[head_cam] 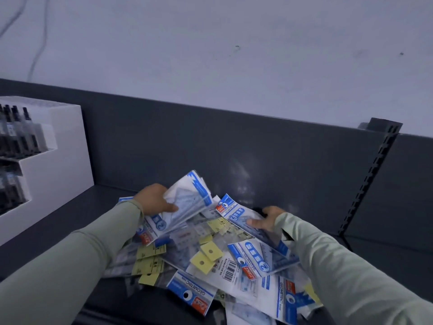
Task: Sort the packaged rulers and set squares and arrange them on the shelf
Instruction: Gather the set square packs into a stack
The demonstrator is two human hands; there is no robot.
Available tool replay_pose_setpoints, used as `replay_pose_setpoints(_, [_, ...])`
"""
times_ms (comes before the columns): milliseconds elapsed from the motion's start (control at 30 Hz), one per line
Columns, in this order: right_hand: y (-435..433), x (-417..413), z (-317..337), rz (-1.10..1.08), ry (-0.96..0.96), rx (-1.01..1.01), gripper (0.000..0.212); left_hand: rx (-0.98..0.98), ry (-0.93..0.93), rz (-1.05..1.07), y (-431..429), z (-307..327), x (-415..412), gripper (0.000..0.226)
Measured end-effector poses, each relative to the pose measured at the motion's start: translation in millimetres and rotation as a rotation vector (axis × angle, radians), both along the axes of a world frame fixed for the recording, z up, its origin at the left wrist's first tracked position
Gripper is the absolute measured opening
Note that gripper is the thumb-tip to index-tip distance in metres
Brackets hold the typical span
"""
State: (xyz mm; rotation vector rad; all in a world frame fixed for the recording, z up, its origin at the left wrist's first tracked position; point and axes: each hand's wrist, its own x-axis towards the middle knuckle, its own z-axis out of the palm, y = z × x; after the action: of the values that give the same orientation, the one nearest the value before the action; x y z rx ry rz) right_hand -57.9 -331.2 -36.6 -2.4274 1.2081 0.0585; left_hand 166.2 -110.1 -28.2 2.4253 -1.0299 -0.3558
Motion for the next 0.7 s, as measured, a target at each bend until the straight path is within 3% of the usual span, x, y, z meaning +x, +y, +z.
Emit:
replay_pose_setpoints(133, [0.8,-2.5,-1.7,-0.018,-0.068,0.039,0.064,-0.067,0.018,0.209,20.9,-2.3,21.0,0.030])
replay_pose_setpoints(267, [1.7,-3.1,-1.8,-0.113,-0.242,0.114,0.074,0.027,0.061,0.323,43.2,-16.5,32.0,0.034])
replay_pose_setpoints(300, [3.2,-1.8,0.1,-0.111,-0.278,0.103,0.068,0.064,0.077,0.338,47.4,-20.7,33.4,0.038])
replay_pose_setpoints(400, [6.6,-0.3,7.2,-0.109,-0.418,0.030,0.024,0.134,0.089,0.355,51.5,-27.5,35.9,0.045])
replay_pose_setpoints(567, [6.8,-9.8,15.4,-0.149,-0.588,0.110,0.021,0.107,0.104,0.384,45.6,-25.0,34.2,0.045])
replay_pose_setpoints(700, [3.6,-29.6,16.7,-0.180,-0.570,0.281,0.028,0.074,0.116,0.454,41.5,-26.6,33.8,0.059])
